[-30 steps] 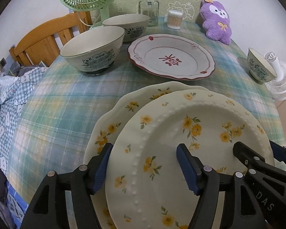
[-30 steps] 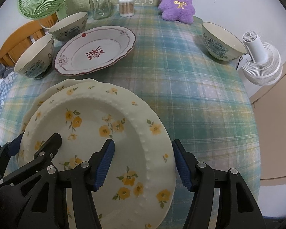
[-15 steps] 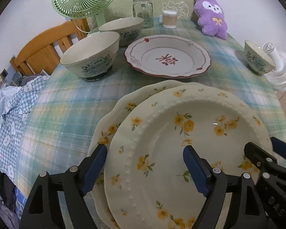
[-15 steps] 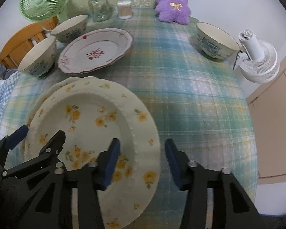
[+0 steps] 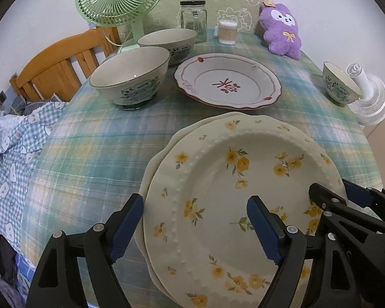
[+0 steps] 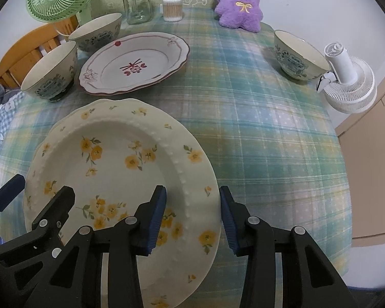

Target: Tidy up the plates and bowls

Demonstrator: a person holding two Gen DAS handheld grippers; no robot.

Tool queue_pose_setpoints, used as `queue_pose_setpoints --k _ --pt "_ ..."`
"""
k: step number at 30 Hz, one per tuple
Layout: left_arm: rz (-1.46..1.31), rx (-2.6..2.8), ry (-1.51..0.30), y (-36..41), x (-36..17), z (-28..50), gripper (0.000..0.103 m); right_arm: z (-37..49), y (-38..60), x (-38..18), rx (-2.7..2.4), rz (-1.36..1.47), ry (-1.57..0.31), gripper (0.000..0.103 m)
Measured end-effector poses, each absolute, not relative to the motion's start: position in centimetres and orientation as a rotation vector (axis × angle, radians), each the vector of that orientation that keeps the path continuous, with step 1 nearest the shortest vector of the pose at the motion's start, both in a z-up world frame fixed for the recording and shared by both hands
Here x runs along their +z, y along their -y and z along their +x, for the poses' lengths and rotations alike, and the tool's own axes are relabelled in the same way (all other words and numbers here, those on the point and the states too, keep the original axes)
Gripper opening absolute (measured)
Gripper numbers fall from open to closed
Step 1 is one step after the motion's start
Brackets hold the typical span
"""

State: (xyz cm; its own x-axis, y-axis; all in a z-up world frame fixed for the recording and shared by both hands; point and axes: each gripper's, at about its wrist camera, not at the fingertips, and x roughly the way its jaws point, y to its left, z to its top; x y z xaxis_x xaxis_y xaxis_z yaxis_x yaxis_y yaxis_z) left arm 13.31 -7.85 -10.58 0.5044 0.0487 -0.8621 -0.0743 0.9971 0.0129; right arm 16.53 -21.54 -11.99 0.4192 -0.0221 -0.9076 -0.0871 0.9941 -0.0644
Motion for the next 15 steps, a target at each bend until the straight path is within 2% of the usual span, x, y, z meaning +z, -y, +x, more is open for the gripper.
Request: queue_pose_setpoints --k 7,9,15 --pt "-0.036 0.046 -1.042 7.0 -10.5 13.4 0.084 16.8 21.1 -12.1 0.027 -0.086 -1.148 0.048" --pt "-0.038 0.036 -1.041 6.8 -10.2 13.3 0.088 16.9 21.3 -11.9 0.034 -0.066 -1.162 0.050" --pt "-0.054 0.012 -1.018 6.0 -8.6 13.3 0.090 16.3 21.4 -8.6 0.018 -0.045 -1.080 0.069"
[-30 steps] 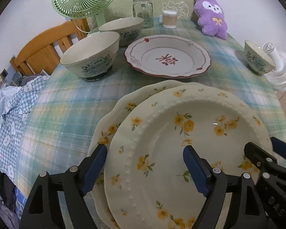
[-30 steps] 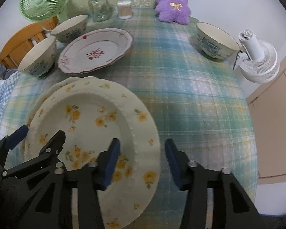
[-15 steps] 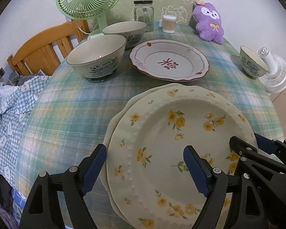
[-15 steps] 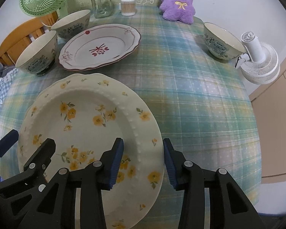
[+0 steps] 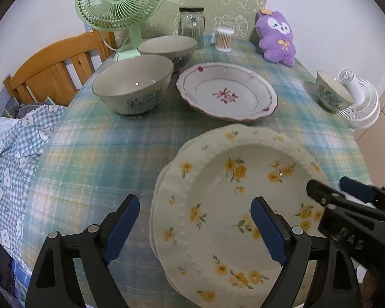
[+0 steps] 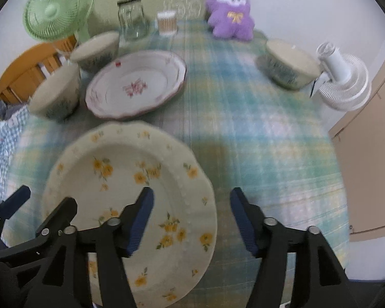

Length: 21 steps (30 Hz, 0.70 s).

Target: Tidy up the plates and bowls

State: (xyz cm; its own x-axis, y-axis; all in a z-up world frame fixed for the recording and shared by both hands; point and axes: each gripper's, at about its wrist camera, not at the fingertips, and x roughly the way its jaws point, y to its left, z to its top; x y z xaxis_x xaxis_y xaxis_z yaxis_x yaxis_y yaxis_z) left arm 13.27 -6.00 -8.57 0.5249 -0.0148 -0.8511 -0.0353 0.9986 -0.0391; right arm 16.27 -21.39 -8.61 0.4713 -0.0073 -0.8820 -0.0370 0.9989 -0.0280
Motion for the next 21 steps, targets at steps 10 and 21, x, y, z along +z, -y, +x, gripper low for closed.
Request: queue_pose_setpoints --k 10,21 --pt "-0.073 0.006 -0.938 5.3 -4.3 13.8 0.092 16.3 21.2 -2.7 0.030 -0.017 -0.950 0.076" --pt "-0.102 0.061 -0.875 6.0 -1.6 16.5 0.092 19.8 21.4 -0.1 0.101 -0.027 -0.885 0.076"
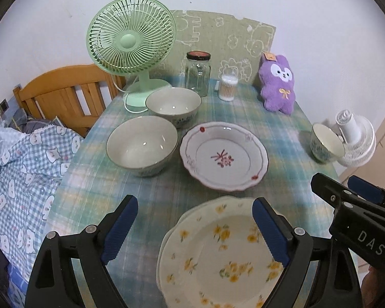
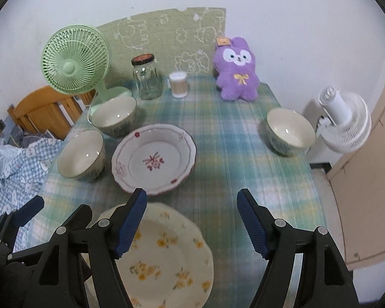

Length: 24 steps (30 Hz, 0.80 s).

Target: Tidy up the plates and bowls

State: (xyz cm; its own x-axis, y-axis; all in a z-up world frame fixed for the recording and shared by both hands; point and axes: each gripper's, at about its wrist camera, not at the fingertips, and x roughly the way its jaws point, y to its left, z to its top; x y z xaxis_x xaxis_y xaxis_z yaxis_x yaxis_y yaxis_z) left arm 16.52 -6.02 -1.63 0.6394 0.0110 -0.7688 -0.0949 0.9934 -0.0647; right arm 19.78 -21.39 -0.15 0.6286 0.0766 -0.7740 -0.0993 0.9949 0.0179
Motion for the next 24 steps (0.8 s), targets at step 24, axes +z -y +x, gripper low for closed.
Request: queue_pose_setpoints --k 24 --pt "-0.142 0.333 -0.899 8.1 -6.1 27.0 0.079 33.5 20.8 -5.2 0.295 -0.111 -0.921 0.076"
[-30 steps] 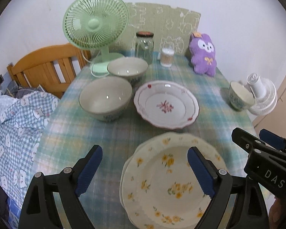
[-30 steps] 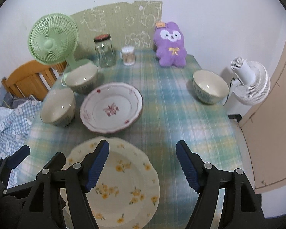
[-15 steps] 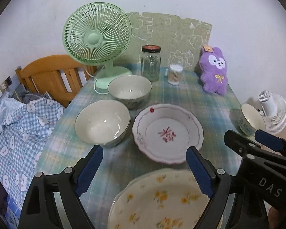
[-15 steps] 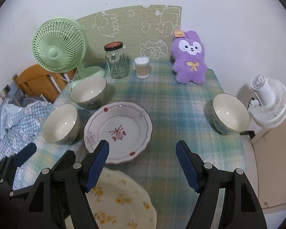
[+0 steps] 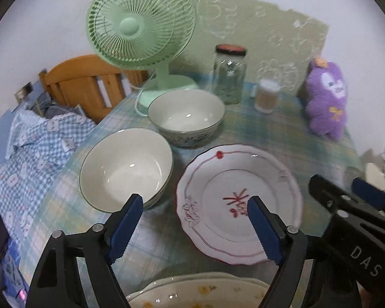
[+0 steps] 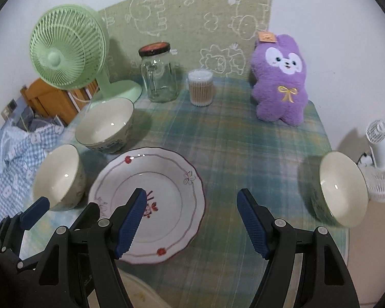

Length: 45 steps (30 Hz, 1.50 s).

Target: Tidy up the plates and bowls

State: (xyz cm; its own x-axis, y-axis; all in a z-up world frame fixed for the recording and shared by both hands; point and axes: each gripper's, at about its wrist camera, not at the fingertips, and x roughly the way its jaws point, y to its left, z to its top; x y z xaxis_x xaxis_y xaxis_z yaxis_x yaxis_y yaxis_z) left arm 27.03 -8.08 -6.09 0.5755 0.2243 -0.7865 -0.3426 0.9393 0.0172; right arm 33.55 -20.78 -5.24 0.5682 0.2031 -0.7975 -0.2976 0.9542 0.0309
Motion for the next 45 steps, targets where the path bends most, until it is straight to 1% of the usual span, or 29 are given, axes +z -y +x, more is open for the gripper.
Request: queue_pose_setpoints --k 5,10,15,17,22,25,26,27,31,33,41,43,45 --pt "-0.145 0.353 -0.964 8.4 -8.9 28.6 0.076 35.3 20.1 -7.5 0.330 -0.122 -0.958 0.076" --pt "-0.167 0.382 -1.002 8.1 -10.5 29.5 0.073 36.9 19.8 -9.9 0.348 -0.114 -1.008 0.076" --pt "-0.192 0.383 -1.048 7.7 -11.9 30.5 0.064 38.3 19.4 -11.3 0.361 -0.128 -1.026 0.075" --pt "-0.185 0.397 -1.059 7.9 -12.3 30.8 0.063 38.8 19.3 -11.9 0.366 -0.133 -1.040 0.067" --pt "-0.195 0.412 -1.068 7.7 -12.4 31.3 0.062 39.8 19.1 -13.1 0.378 -0.138 -1.076 0.056" --pt "-0.192 0.416 -1.080 7.4 -12.7 31.6 0.059 40.1 18.8 -13.5 0.388 -0.142 -1.087 0.049" --pt "-0.187 0.421 -1.084 7.5 -12.8 31.6 0.058 40.2 18.6 -13.7 0.387 -0.146 -1.091 0.043" --pt "-0.183 0.425 -1.083 7.6 -12.7 31.6 0.058 40.3 18.5 -13.9 0.369 -0.156 -1.097 0.039" --pt "-0.182 0.419 -1.085 7.6 -12.7 31.6 0.057 40.3 18.7 -13.8 0.358 -0.150 -1.100 0.038" --pt "-0.177 0.404 -1.085 7.7 -12.7 31.7 0.053 40.3 19.1 -13.7 0.337 -0.148 -1.102 0.038" --pt "-0.161 0.309 -1.081 9.2 -12.4 32.5 0.045 40.1 22.2 -13.6 0.260 -0.107 -1.132 0.038" --pt "-0.137 0.298 -1.076 9.4 -12.4 32.7 0.044 40.0 22.3 -13.6 0.259 -0.100 -1.134 0.038" --pt "-0.109 0.284 -1.070 9.5 -12.6 32.8 0.044 39.9 22.4 -13.6 0.256 -0.096 -1.132 0.040"
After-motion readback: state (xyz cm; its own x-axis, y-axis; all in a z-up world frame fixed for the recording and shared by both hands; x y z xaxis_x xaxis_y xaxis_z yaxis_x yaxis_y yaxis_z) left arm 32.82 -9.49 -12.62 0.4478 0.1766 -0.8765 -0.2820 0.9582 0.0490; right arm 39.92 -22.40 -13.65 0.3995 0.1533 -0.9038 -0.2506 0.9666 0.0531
